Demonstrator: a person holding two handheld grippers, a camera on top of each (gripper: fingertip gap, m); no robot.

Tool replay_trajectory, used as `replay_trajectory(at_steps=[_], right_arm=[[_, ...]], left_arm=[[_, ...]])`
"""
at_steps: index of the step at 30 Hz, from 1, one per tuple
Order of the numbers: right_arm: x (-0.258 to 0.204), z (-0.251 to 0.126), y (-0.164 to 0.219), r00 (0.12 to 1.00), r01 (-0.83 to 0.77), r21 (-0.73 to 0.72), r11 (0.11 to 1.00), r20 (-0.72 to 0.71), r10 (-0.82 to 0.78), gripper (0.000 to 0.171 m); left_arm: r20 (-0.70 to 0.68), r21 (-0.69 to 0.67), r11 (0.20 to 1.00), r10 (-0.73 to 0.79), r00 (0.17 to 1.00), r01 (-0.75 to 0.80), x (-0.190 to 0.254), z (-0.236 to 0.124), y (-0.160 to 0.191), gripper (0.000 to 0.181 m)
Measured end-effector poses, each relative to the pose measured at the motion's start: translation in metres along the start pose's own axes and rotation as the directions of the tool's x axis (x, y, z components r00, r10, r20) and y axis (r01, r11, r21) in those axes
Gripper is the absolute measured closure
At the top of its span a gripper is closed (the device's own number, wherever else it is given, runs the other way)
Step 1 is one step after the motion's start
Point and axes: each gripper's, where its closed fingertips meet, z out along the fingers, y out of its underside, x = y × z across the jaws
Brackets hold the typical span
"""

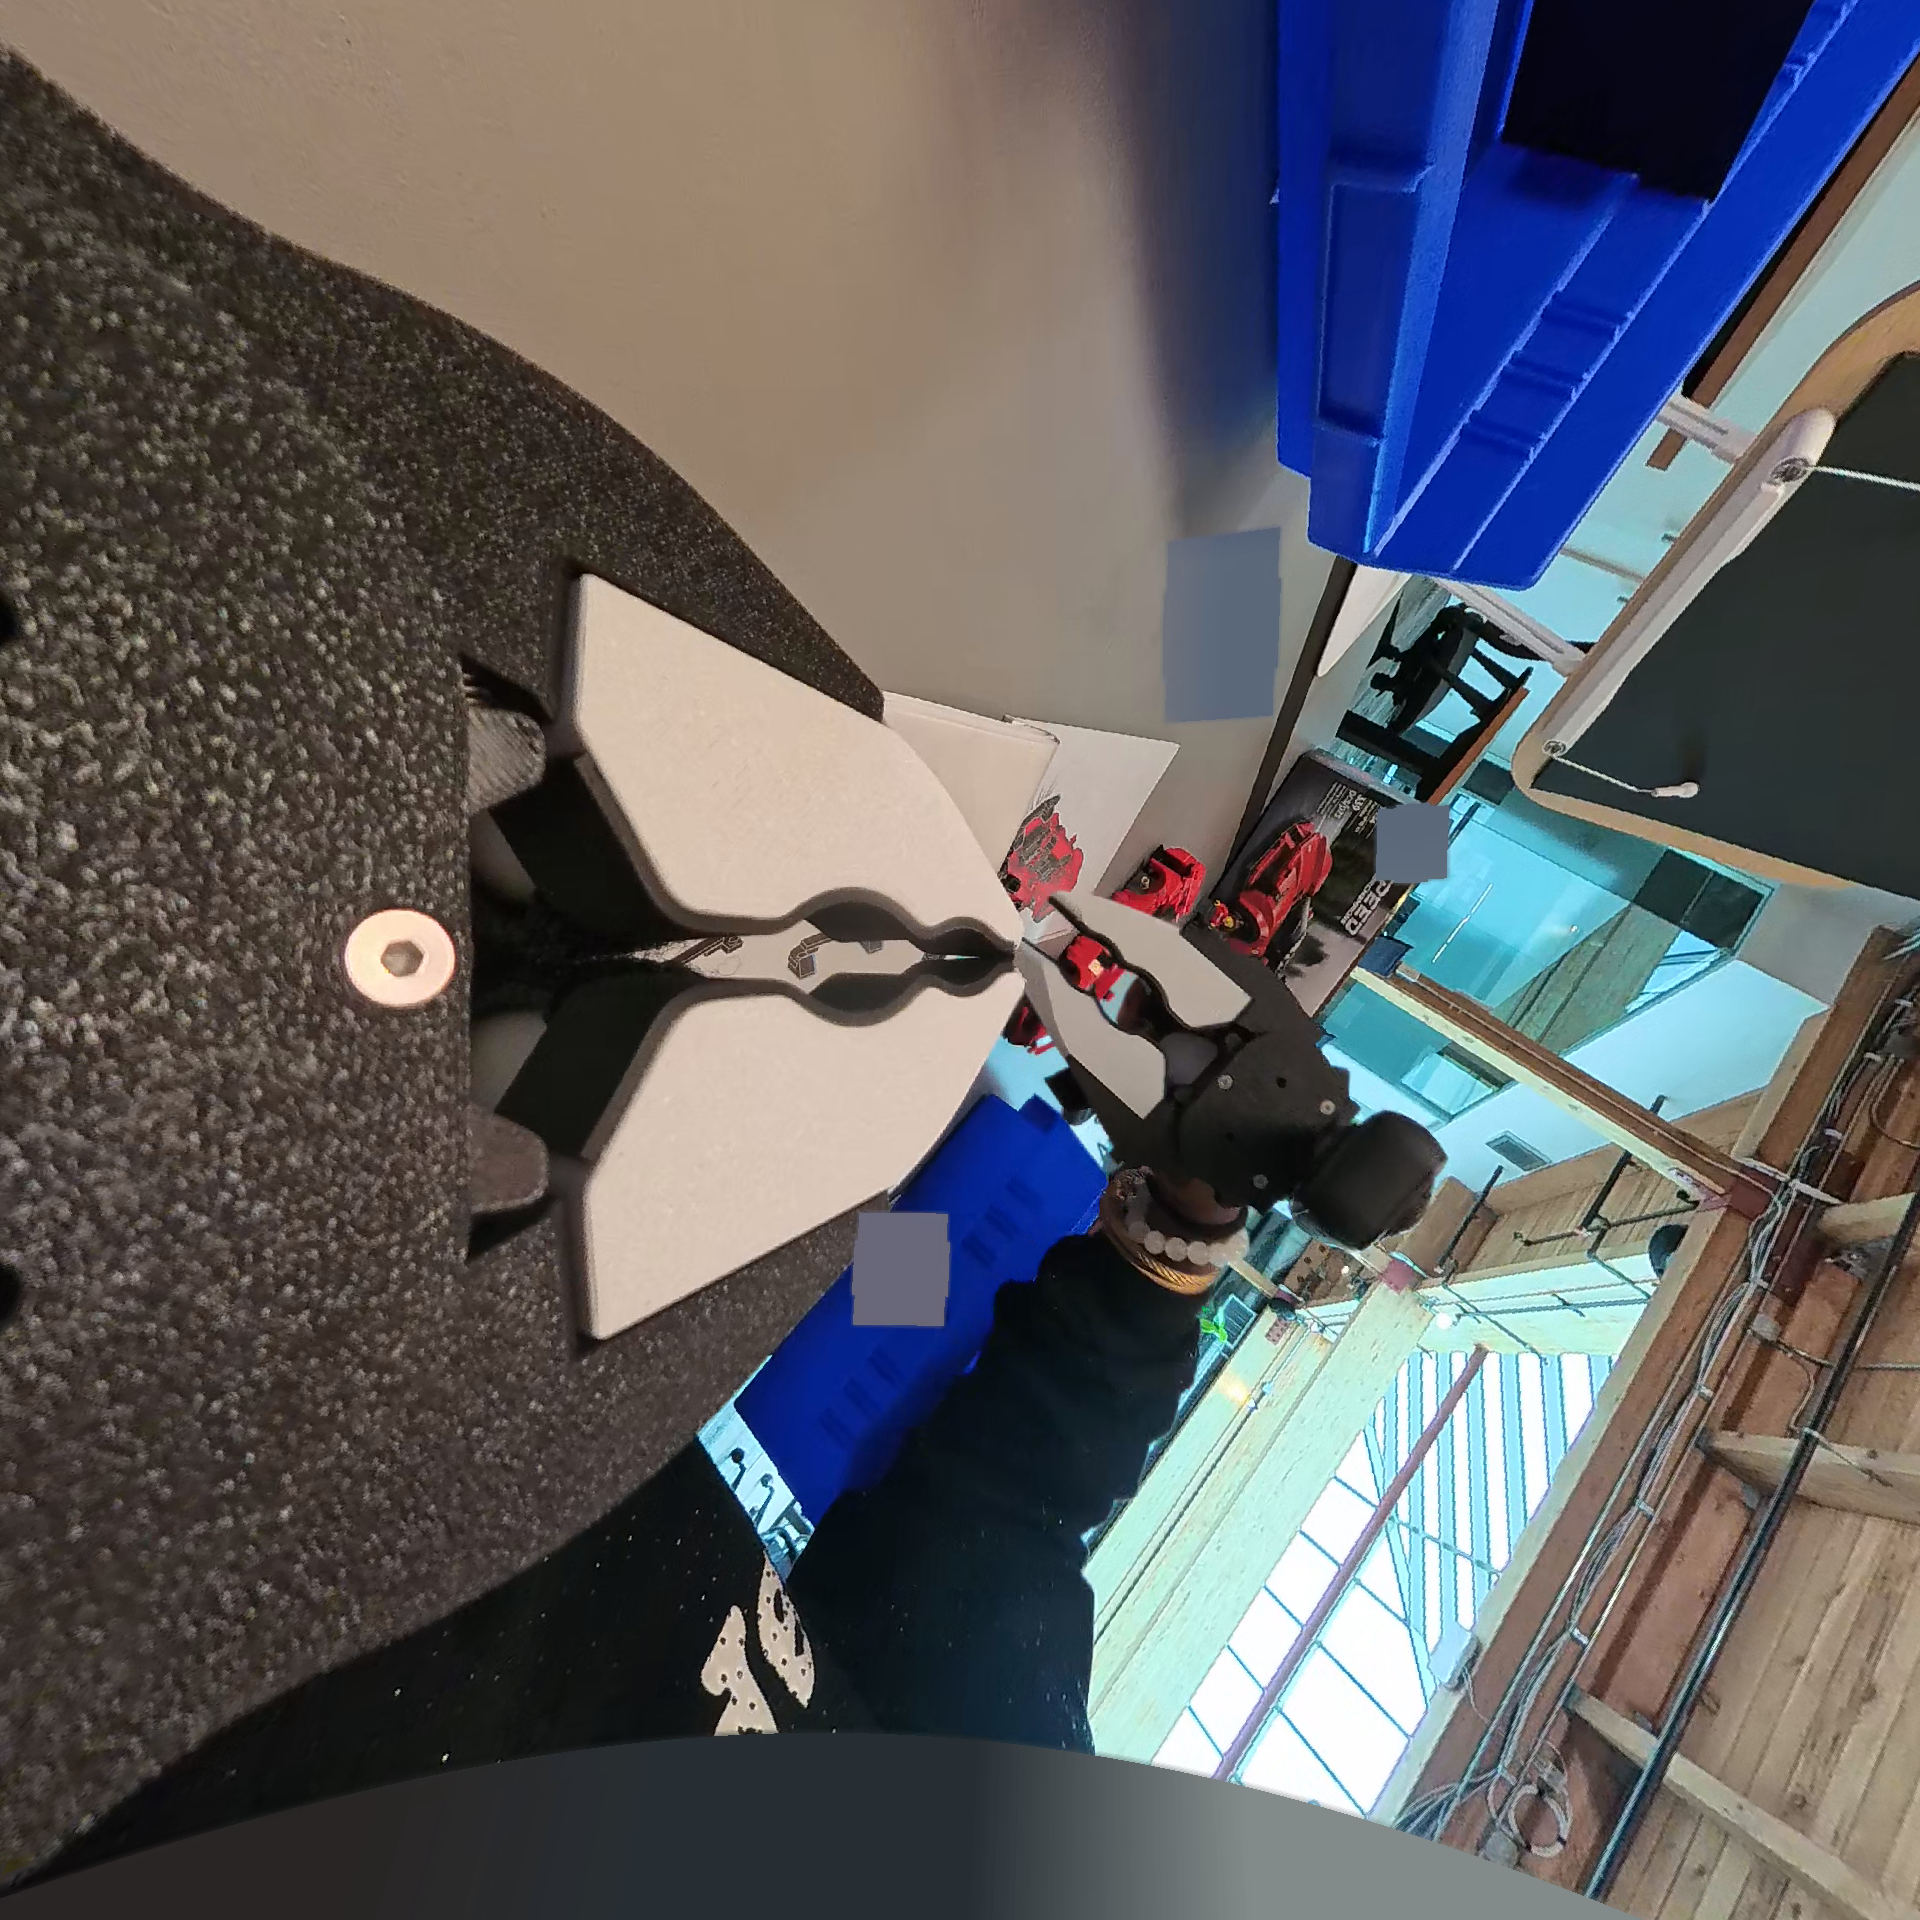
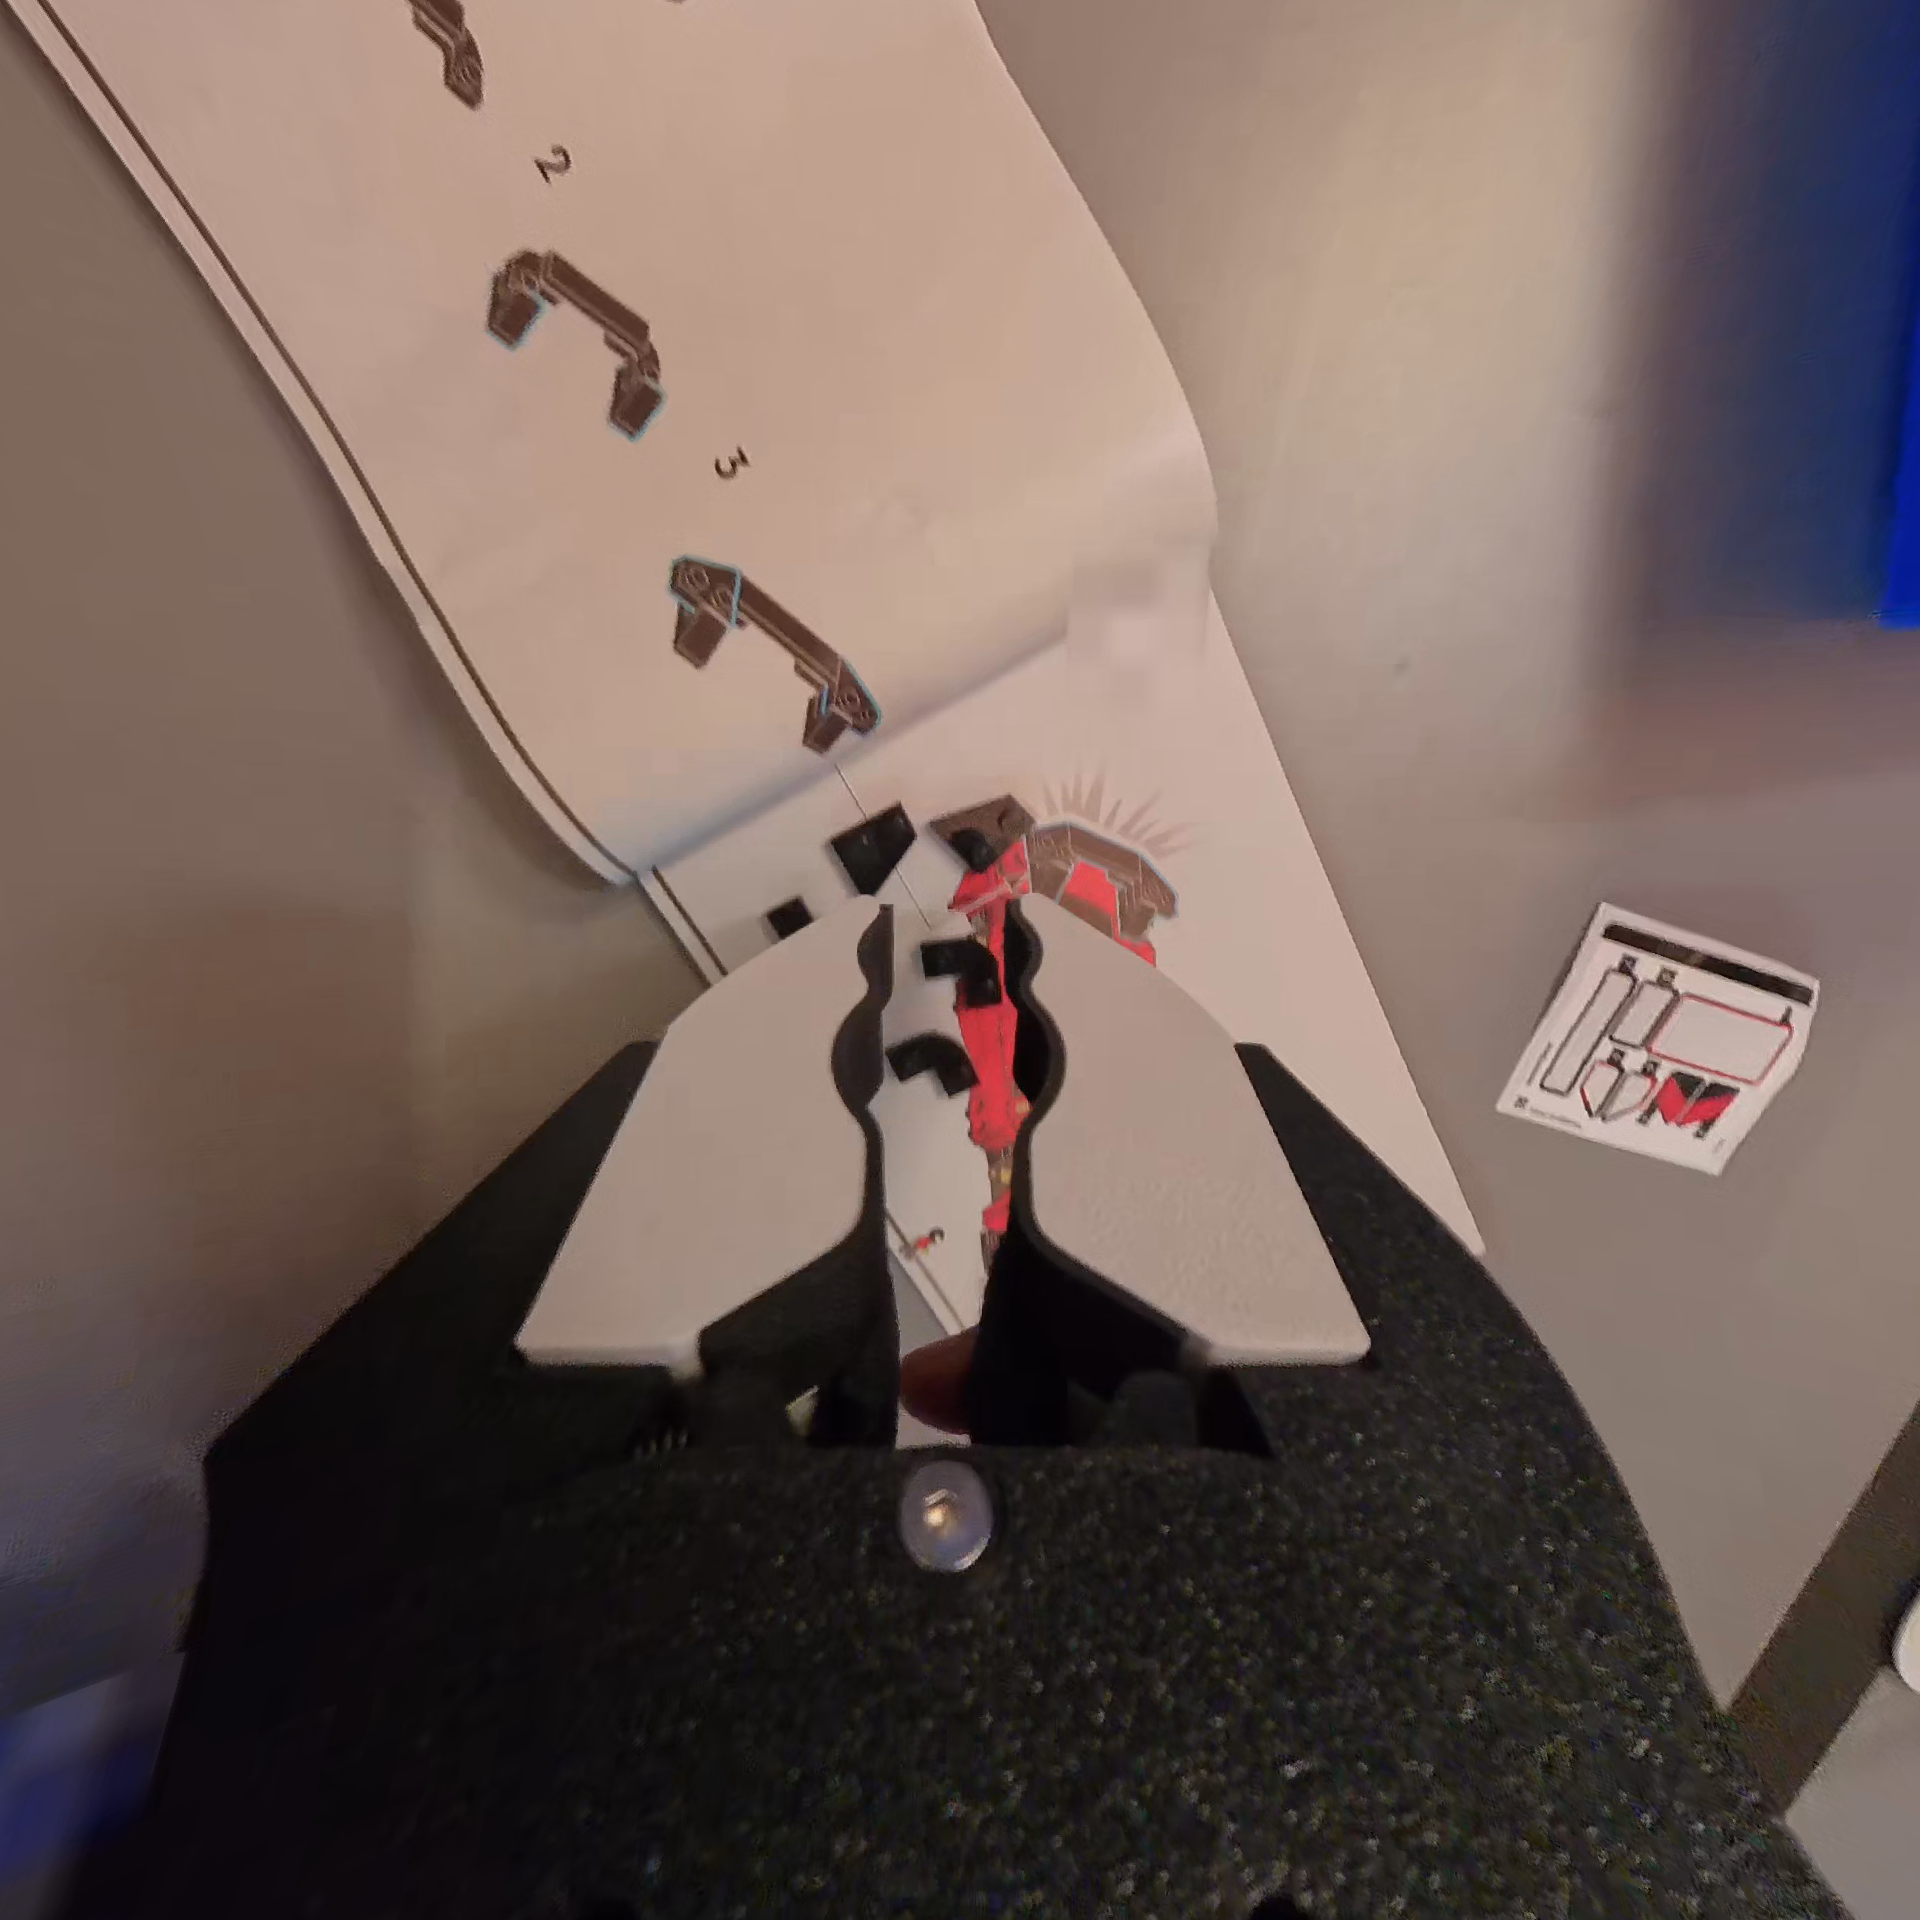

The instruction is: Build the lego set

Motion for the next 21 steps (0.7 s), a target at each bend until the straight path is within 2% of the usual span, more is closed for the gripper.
replay_trajectory(at_steps=[6,10,13,17,18,19,21], right_arm=[[0.001,-0.009,0.02,0.999,-0.051,-0.031,0.998,-0.003,0.051,0.157],[0.002,-0.01,0.015,0.999,-0.043,-0.008,0.999,-0.012,0.043,0.159],[0.002,-0.015,0.0,0.999,-0.017,0.039,0.999,-0.028,0.018,0.159],[-0.006,-0.028,-0.041,1.0,0.02,0.209,0.978,-0.027,-0.015,0.152],[-0.008,-0.031,-0.048,0.999,0.034,0.23,0.973,-0.032,-0.028,0.155],[-0.012,-0.035,-0.055,0.998,0.065,0.25,0.966,-0.037,-0.058,0.171],[-0.016,-0.046,-0.068,0.992,0.121,0.302,0.945,-0.08,-0.101,0.171]], left_arm=[[0.001,-0.001,1.0,-0.001,1.0,0.001,0.0,0.001,0.0,0.181],[0.001,-0.002,1.0,-0.001,1.0,0.001,0.0,0.0,0.0,0.181],[0.002,-0.003,1.0,0.0,1.0,0.0,-0.001,0.001,0.0,0.181],[0.004,-0.004,1.0,0.0,1.0,0.0,0.0,0.001,0.0,0.181],[0.004,-0.006,1.0,0.0,1.0,0.0,0.0,0.001,0.0,0.181],[0.005,-0.007,1.0,0.0,1.0,0.0,0.0,0.001,0.0,0.181],[0.007,-0.009,1.0,0.001,1.0,-0.001,-0.001,0.001,0.0,0.181]])
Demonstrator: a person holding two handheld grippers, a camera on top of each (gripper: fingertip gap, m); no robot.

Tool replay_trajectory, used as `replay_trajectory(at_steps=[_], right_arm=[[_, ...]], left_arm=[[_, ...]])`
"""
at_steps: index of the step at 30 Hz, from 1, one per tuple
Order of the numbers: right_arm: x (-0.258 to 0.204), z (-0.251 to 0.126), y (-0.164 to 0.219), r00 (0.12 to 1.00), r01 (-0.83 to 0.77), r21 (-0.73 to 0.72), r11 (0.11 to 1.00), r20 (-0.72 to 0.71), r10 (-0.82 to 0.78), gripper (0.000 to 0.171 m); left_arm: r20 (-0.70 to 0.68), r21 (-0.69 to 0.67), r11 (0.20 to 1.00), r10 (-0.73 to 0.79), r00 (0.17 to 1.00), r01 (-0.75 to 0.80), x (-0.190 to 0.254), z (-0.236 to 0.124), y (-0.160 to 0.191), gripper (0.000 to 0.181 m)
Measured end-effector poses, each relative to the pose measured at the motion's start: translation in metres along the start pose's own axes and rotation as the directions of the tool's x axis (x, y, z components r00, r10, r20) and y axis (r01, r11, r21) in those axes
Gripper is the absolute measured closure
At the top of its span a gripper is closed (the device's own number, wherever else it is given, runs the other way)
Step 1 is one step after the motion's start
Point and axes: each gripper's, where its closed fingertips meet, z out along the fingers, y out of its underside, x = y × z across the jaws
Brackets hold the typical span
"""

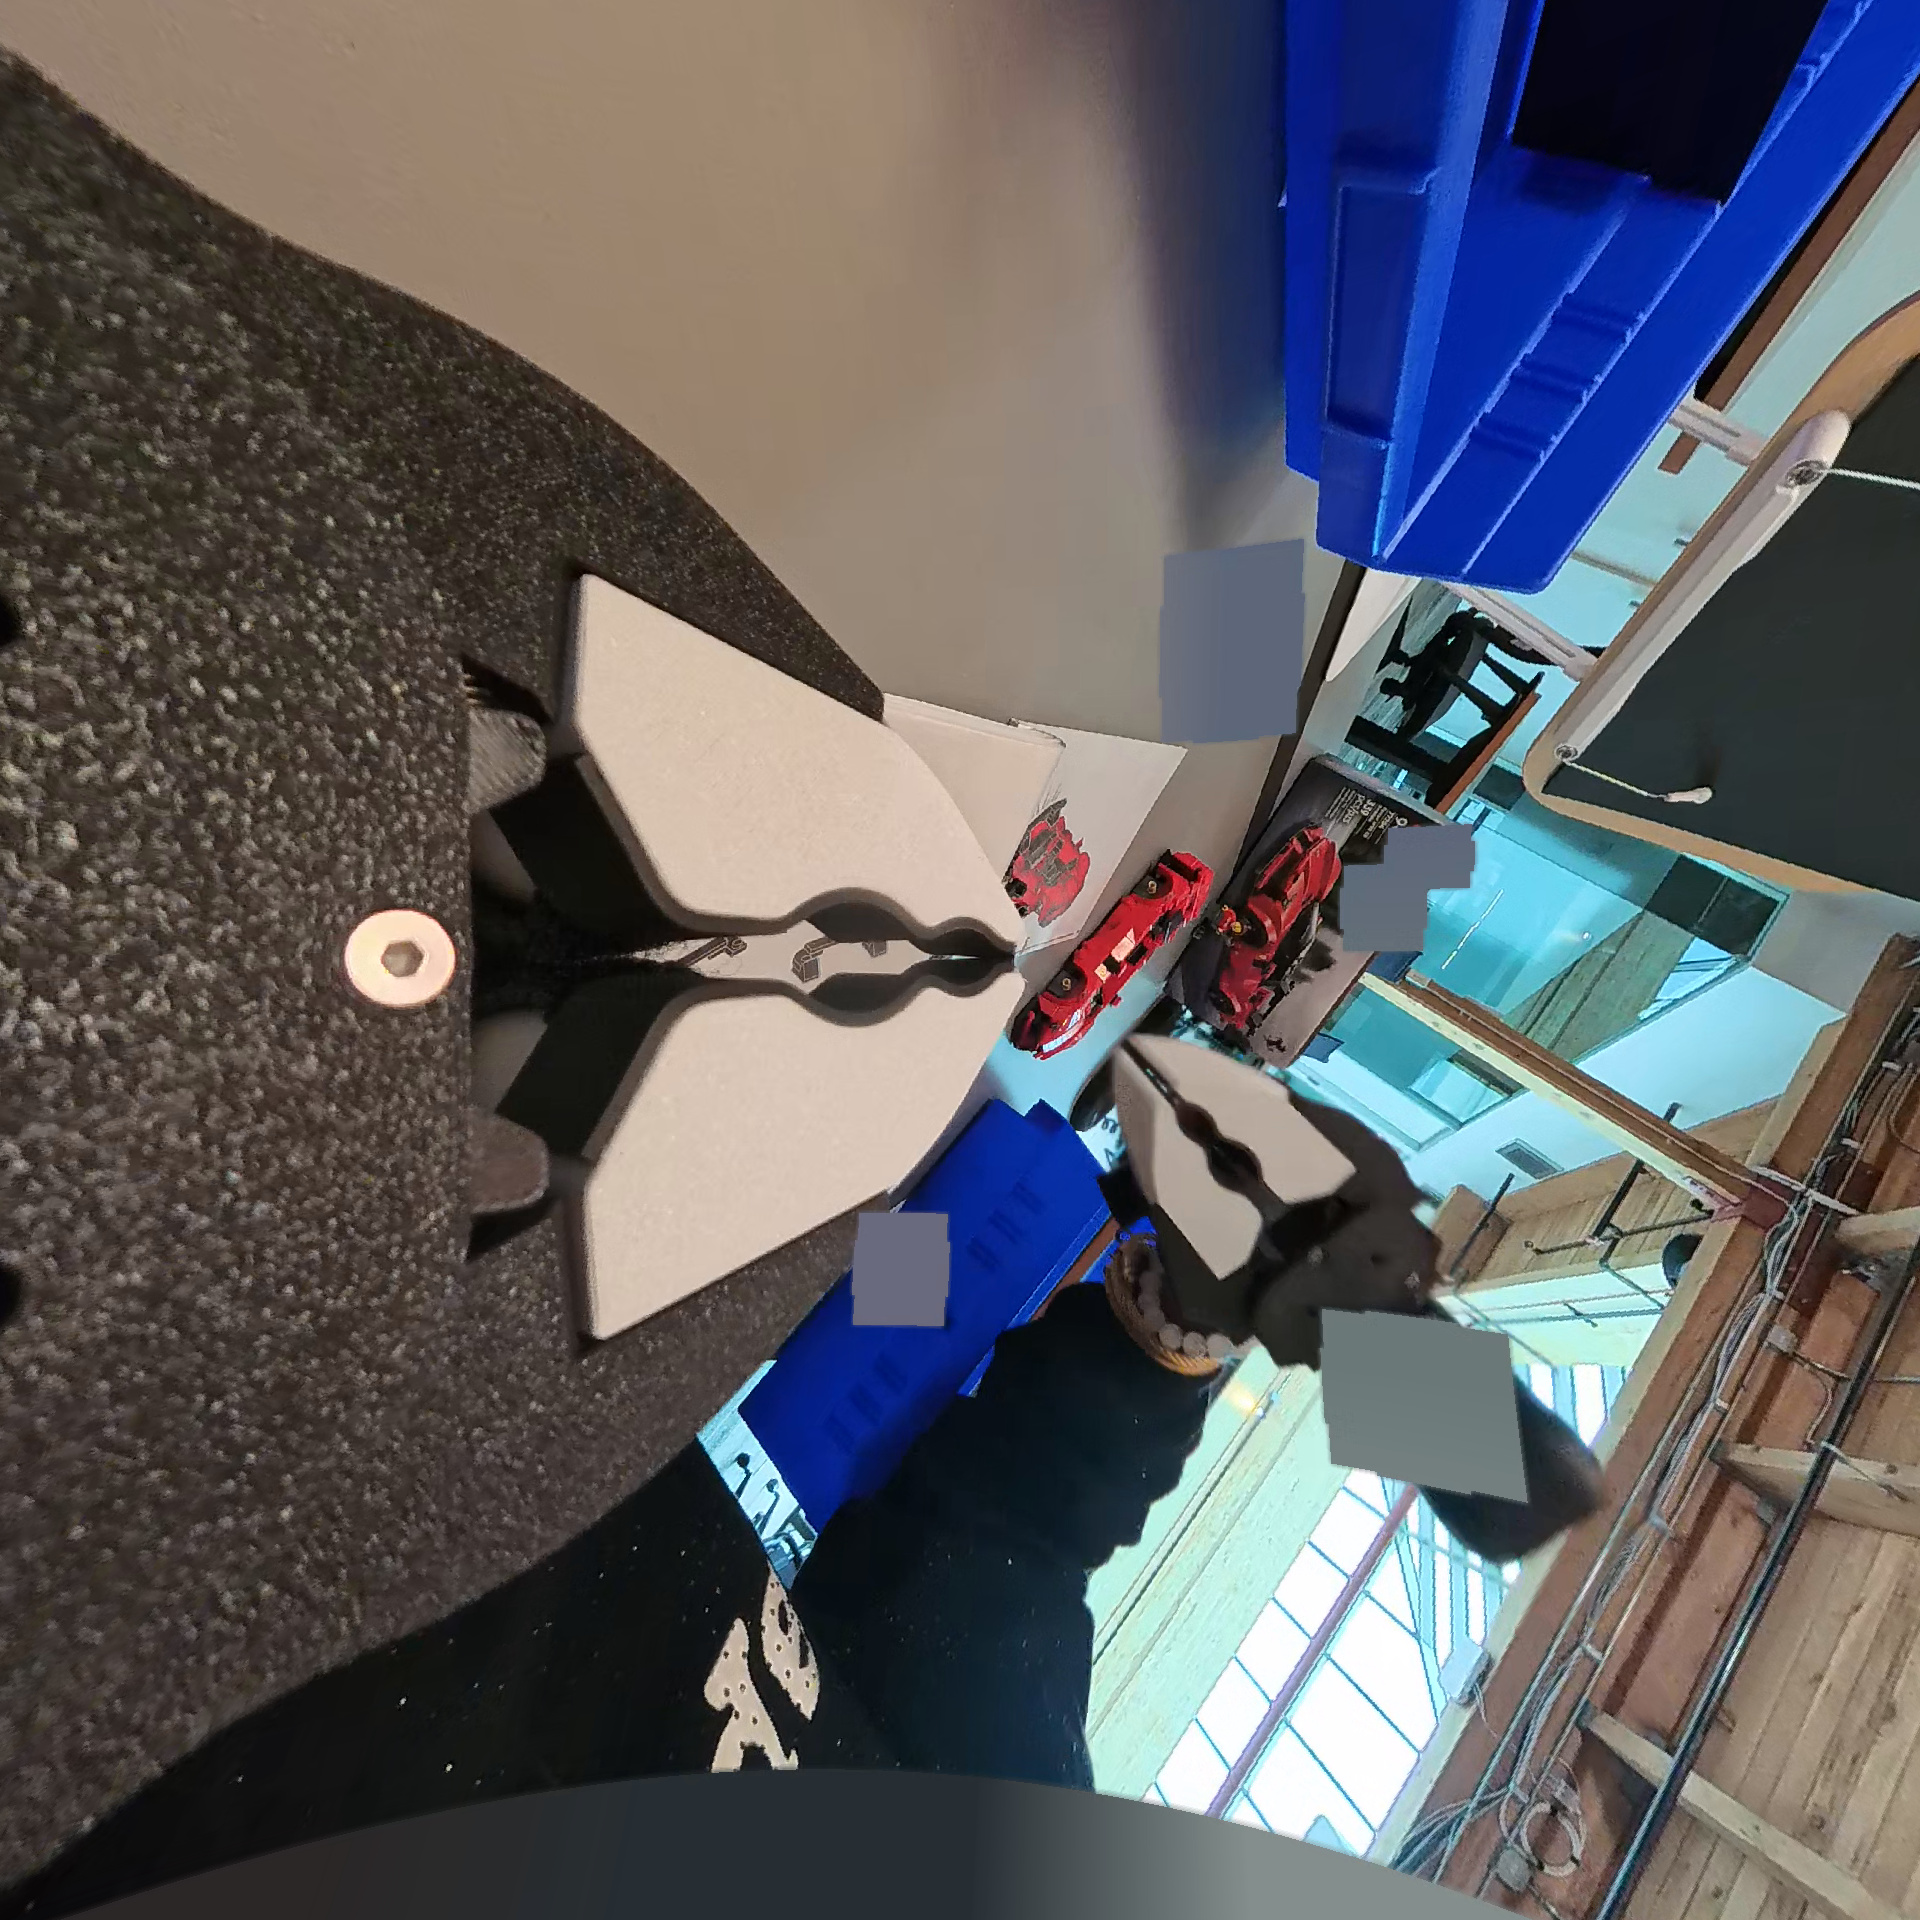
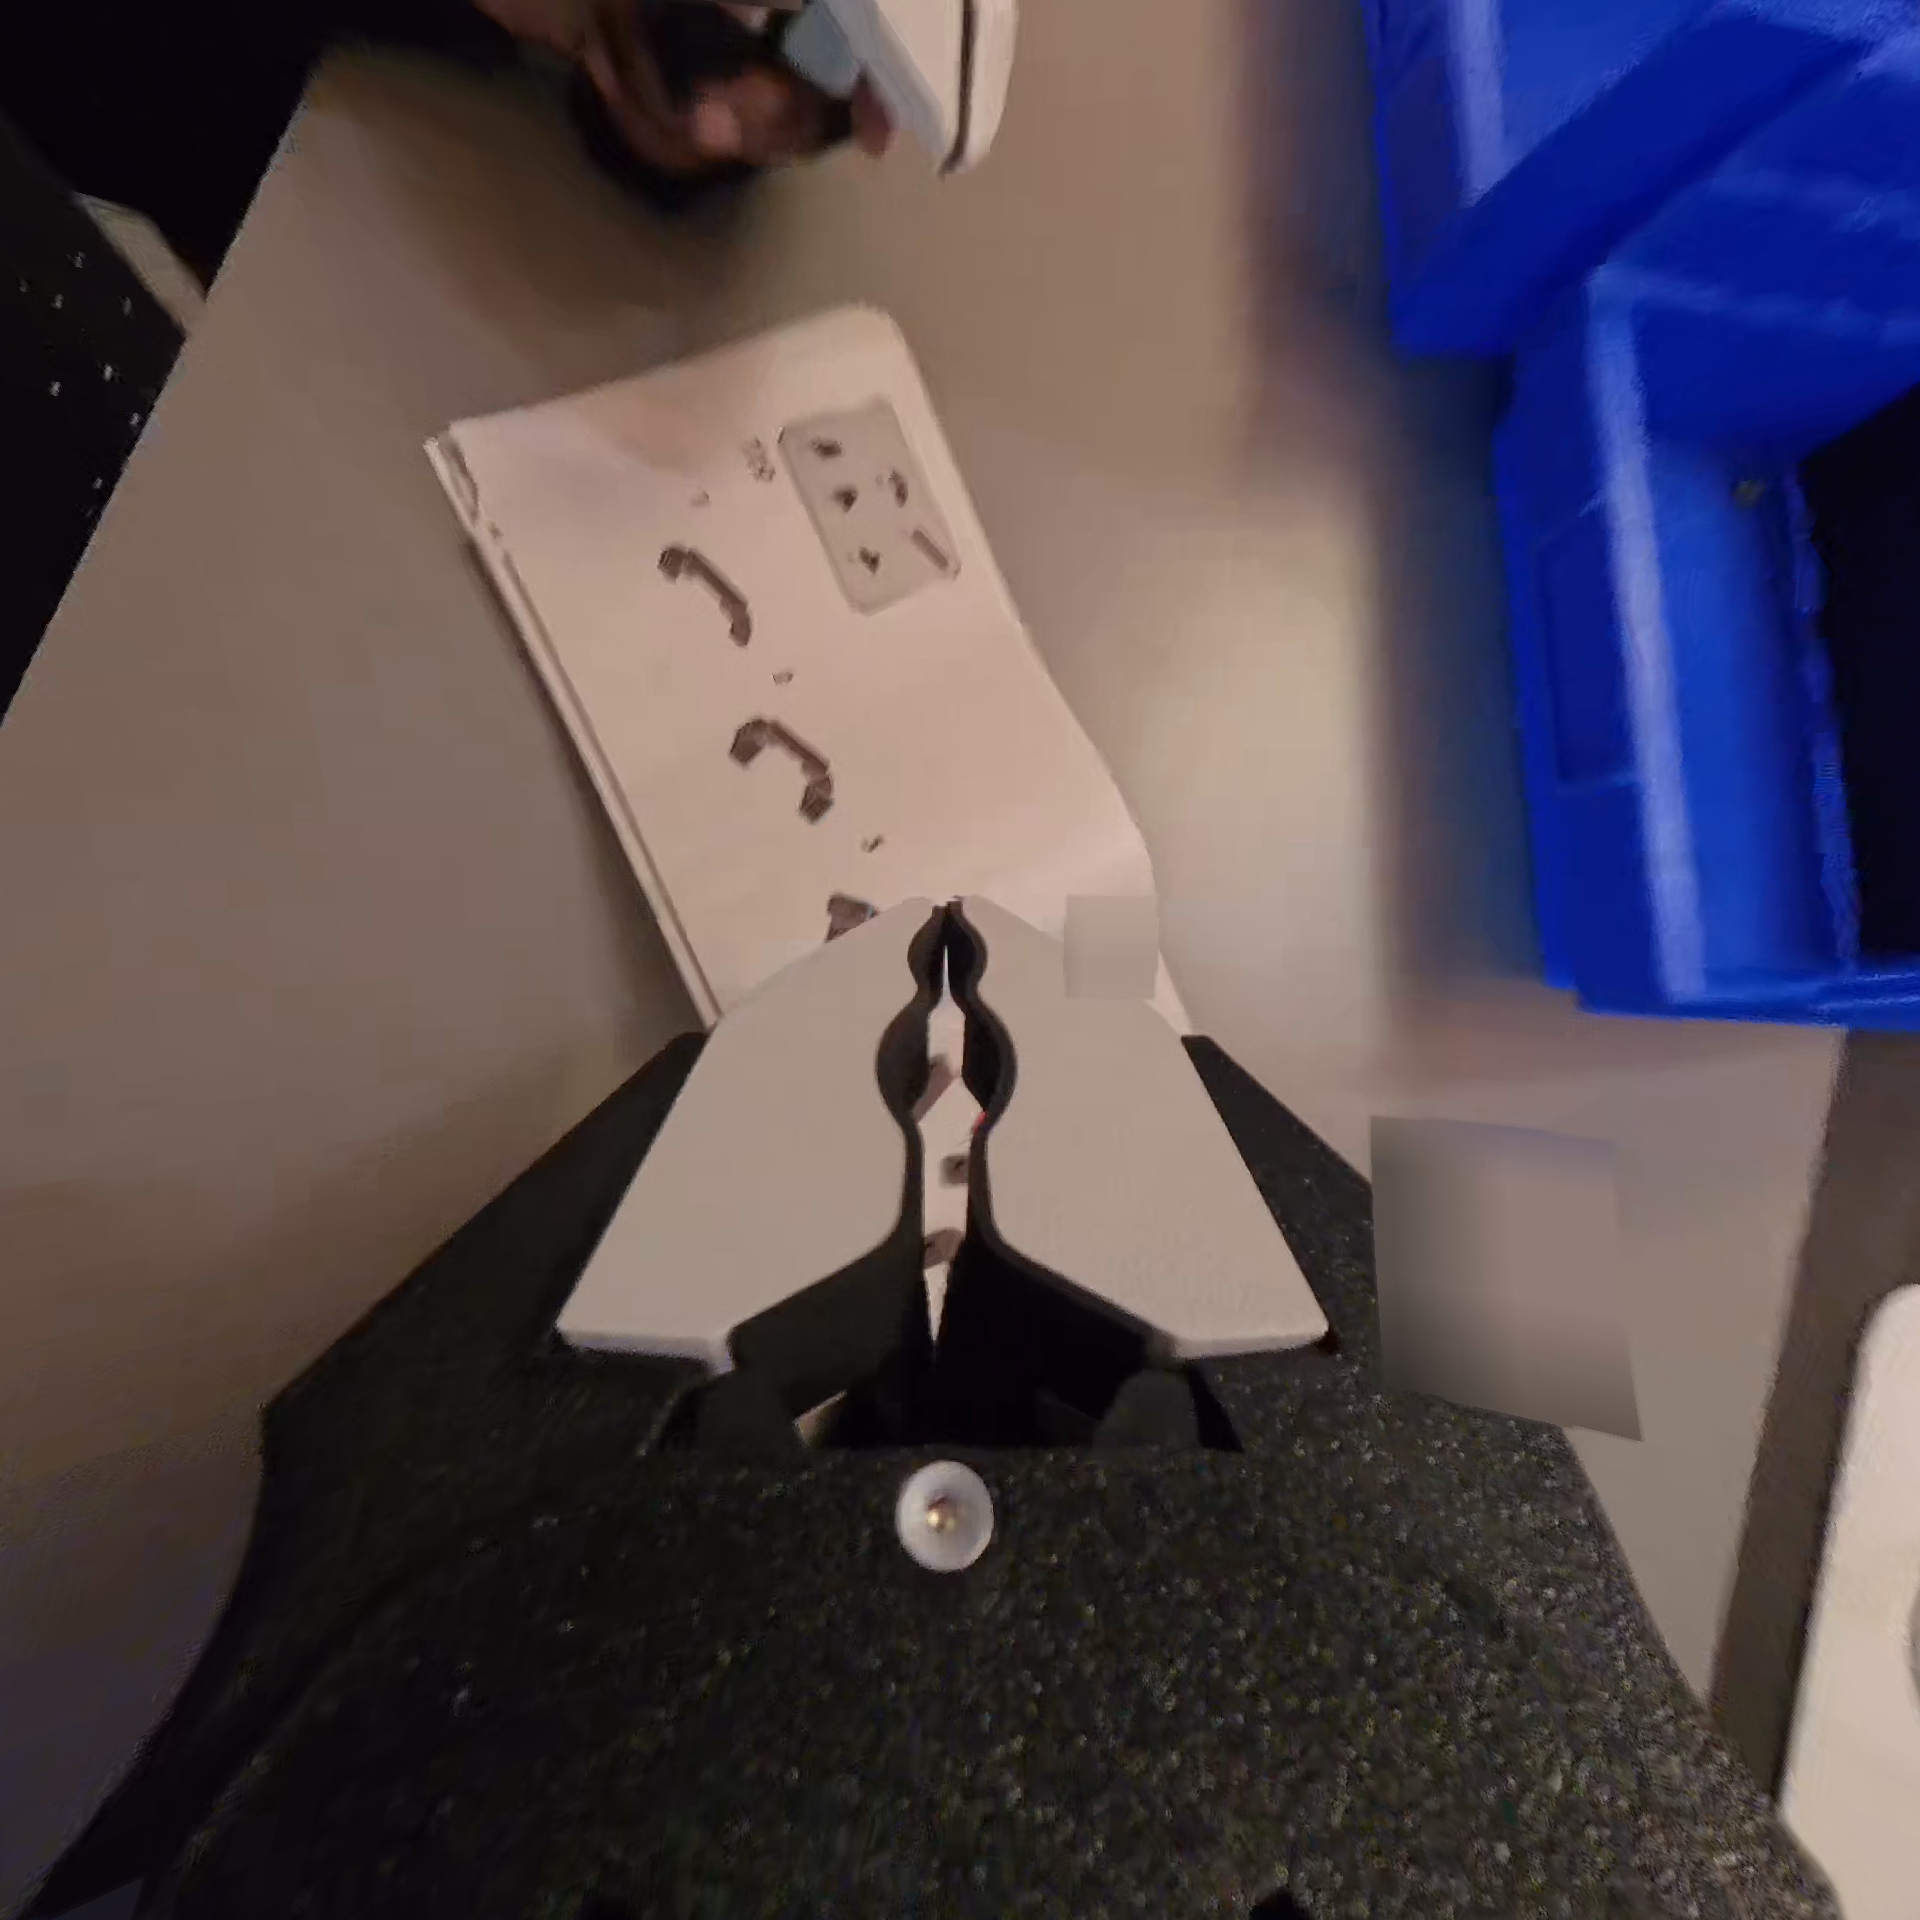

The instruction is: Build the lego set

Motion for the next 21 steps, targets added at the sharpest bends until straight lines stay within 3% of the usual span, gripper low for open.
replay_trajectory(at_steps=[2,6,8,14,21], right_arm=[[0.004,-0.012,-0.017,0.998,0.017,0.074,0.997,-0.065,-0.012,0.165],[0.013,-0.039,-0.039,0.983,-0.047,0.177,0.983,-0.165,0.077,0.11],[0.024,-0.058,-0.048,0.956,-0.084,0.248,0.965,-0.254,0.148,0.091],[0.043,-0.124,-0.052,0.848,-0.095,0.398,0.913,-0.448,0.283,0.08],[0.023,-0.116,-0.041,0.859,-0.114,0.346,0.931,-0.436,0.268,0.081]], left_arm=[[0.002,-0.003,1.0,0.0,1.0,0.0,0.0,0.001,0.0,0.181],[0.009,-0.008,1.0,0.007,1.0,-0.007,-0.001,0.001,0.001,0.181],[0.011,-0.011,1.0,0.008,1.0,-0.008,-0.001,0.001,0.002,0.181],[0.014,-0.017,1.0,0.012,1.0,-0.012,-0.001,0.002,0.003,0.181],[0.019,-0.024,1.0,0.015,1.0,-0.014,-0.001,0.003,0.003,0.181]])
